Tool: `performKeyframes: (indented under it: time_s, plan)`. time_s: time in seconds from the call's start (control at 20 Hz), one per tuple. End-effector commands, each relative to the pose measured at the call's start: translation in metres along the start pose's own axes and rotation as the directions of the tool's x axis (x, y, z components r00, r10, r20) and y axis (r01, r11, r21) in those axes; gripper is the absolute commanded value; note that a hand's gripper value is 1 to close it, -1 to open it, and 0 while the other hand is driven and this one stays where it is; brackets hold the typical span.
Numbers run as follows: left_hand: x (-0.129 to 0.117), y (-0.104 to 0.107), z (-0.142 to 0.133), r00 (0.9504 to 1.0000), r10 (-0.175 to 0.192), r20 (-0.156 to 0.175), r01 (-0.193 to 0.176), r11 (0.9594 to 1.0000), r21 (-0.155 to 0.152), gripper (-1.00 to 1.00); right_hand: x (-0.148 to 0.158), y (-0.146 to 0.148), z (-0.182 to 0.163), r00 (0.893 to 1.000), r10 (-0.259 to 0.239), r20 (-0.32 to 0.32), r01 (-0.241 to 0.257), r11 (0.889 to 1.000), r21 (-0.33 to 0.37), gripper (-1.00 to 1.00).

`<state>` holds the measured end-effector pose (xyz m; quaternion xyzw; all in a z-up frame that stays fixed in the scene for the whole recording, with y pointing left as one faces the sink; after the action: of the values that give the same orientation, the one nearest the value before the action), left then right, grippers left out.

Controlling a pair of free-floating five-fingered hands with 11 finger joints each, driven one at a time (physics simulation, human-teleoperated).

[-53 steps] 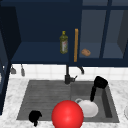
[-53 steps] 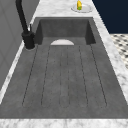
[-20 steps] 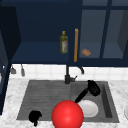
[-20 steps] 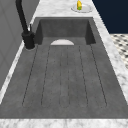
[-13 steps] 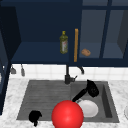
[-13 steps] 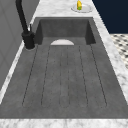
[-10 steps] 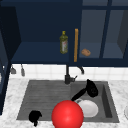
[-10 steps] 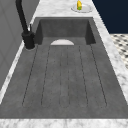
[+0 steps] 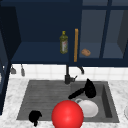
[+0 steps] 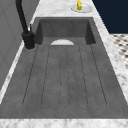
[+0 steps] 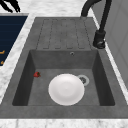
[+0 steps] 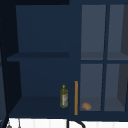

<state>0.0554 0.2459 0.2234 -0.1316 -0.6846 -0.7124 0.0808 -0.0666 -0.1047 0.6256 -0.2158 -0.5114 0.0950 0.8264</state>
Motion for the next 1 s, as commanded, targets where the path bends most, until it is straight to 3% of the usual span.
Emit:
performKeyframes:
  time_s: [0.0, 0.2, 0.95]
  plan:
    - [0.0, 0.0, 0.0, 1.0, 0.0, 0.0, 0.0, 1.0, 0.0, 0.0, 0.003, 0.002, 0.009, 0.99, -0.14, 0.03, 0.141, 0.989, -0.035, -1.0]
    - [0.0, 0.0, 0.0, 1.0, 0.0, 0.0, 0.0, 1.0, 0.0, 0.0, 0.008, -0.001, 0.029, 0.987, -0.161, 0.006, 0.161, 0.986, -0.047, -1.0]
    - [0.0, 0.0, 0.0, 1.0, 0.0, 0.0, 0.0, 1.0, 0.0, 0.0, 0.037, -0.003, 0.087, 0.968, -0.252, 0.017, 0.251, 0.958, -0.136, -1.0]
